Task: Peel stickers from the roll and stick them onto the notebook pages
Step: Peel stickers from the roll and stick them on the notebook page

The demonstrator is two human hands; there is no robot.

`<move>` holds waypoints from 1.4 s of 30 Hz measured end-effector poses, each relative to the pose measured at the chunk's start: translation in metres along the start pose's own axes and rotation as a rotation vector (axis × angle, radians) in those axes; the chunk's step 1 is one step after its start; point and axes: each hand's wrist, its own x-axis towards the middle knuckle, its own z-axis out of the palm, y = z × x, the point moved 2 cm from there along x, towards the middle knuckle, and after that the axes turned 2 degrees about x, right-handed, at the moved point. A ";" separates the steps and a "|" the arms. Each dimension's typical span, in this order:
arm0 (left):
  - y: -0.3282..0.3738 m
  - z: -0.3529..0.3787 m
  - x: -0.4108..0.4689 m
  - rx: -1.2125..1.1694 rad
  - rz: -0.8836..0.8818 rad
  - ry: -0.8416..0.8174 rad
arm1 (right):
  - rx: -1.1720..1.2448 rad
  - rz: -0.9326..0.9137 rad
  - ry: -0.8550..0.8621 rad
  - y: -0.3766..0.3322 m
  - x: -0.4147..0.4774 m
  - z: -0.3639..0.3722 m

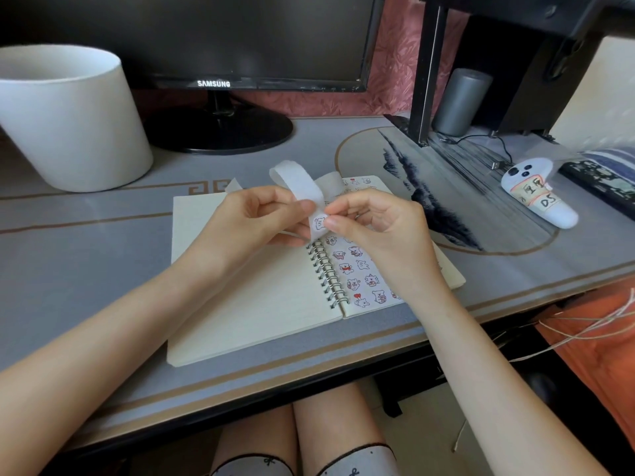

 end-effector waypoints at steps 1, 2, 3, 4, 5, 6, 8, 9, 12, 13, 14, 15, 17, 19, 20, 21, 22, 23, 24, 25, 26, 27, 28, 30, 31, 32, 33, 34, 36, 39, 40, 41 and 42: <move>0.000 0.000 0.000 0.004 0.001 -0.004 | -0.003 0.000 0.004 0.000 0.000 0.000; 0.000 0.000 0.000 0.010 0.002 -0.010 | -0.002 0.002 0.007 0.000 0.000 0.000; 0.000 0.000 0.000 0.018 0.003 -0.016 | 0.001 0.002 0.009 0.000 0.000 0.000; 0.000 0.000 0.000 0.025 0.005 -0.022 | 0.001 0.002 0.008 -0.001 0.000 0.000; -0.001 0.000 0.000 0.032 0.008 -0.023 | -0.003 -0.001 0.006 -0.001 0.000 0.000; -0.001 0.001 0.000 0.038 0.011 -0.022 | -0.011 -0.005 0.002 -0.002 0.000 0.001; -0.002 0.001 0.000 0.049 0.016 -0.015 | -0.039 -0.015 -0.002 -0.003 0.000 0.002; -0.002 0.000 0.000 0.051 0.019 -0.014 | -0.055 -0.017 -0.002 -0.003 -0.001 0.002; -0.002 0.000 -0.001 0.050 0.029 -0.005 | -0.078 -0.011 0.005 -0.003 -0.001 0.002; -0.001 0.001 -0.001 0.047 0.029 0.000 | -0.082 -0.010 0.007 -0.003 -0.001 0.002; -0.001 0.001 -0.001 0.042 0.028 0.003 | -0.087 -0.011 0.007 -0.003 -0.001 0.002; -0.001 0.001 -0.001 0.038 0.026 0.006 | -0.096 -0.014 0.006 -0.004 0.000 0.003; -0.001 0.001 -0.001 0.032 0.017 0.008 | -0.130 -0.028 0.004 -0.005 -0.001 0.003; -0.001 0.002 -0.001 0.029 0.009 0.014 | -0.187 -0.056 0.004 -0.005 -0.002 0.004; -0.001 0.002 -0.001 0.027 0.006 0.017 | -0.215 -0.071 0.004 -0.004 -0.002 0.005; -0.001 0.002 -0.002 0.024 0.003 0.019 | -0.235 -0.082 0.004 -0.004 -0.003 0.005; 0.000 0.002 -0.002 0.021 0.000 0.020 | -0.246 -0.090 0.006 -0.004 -0.003 0.005; 0.000 0.002 -0.002 0.018 -0.002 0.022 | -0.253 -0.095 0.009 -0.004 -0.003 0.005; 0.000 0.002 -0.002 0.014 -0.006 0.023 | -0.260 -0.098 0.011 -0.004 -0.003 0.005; 0.001 0.002 -0.002 0.010 -0.009 0.023 | -0.272 -0.098 0.013 -0.003 -0.003 0.005; 0.001 0.002 -0.002 0.009 -0.012 0.024 | -0.290 -0.098 0.013 -0.002 -0.004 0.005; 0.001 0.002 -0.002 0.009 -0.012 0.025 | -0.313 -0.101 0.013 -0.001 -0.005 0.006; 0.001 0.002 -0.002 0.010 -0.012 0.027 | -0.339 -0.109 0.010 0.000 -0.006 0.006; 0.001 0.002 -0.002 0.012 -0.015 0.029 | -0.377 -0.132 0.001 -0.001 -0.008 0.007; 0.001 0.002 -0.002 0.013 -0.017 0.029 | -0.381 -0.144 -0.004 -0.002 -0.009 0.007; 0.001 0.002 -0.002 0.013 -0.018 0.029 | -0.377 -0.152 -0.009 -0.003 -0.011 0.007; 0.002 0.002 -0.002 0.013 -0.018 0.028 | -0.364 -0.154 -0.015 -0.006 -0.012 0.006; 0.002 0.001 -0.002 0.014 -0.018 0.029 | -0.342 -0.145 -0.023 -0.008 -0.013 0.006; 0.001 0.001 -0.002 0.019 -0.018 0.034 | -0.298 -0.117 -0.027 -0.011 -0.015 0.004; 0.000 0.000 -0.001 0.027 -0.027 0.051 | -0.211 -0.063 0.015 -0.017 -0.017 -0.005; 0.000 -0.001 -0.001 0.028 -0.029 0.055 | -0.162 -0.034 0.027 -0.018 -0.018 -0.010; 0.000 -0.001 -0.001 0.030 -0.031 0.056 | -0.125 -0.001 0.036 -0.020 -0.019 -0.016; 0.000 -0.001 -0.001 0.034 -0.033 0.055 | -0.103 0.039 0.040 -0.020 -0.020 -0.022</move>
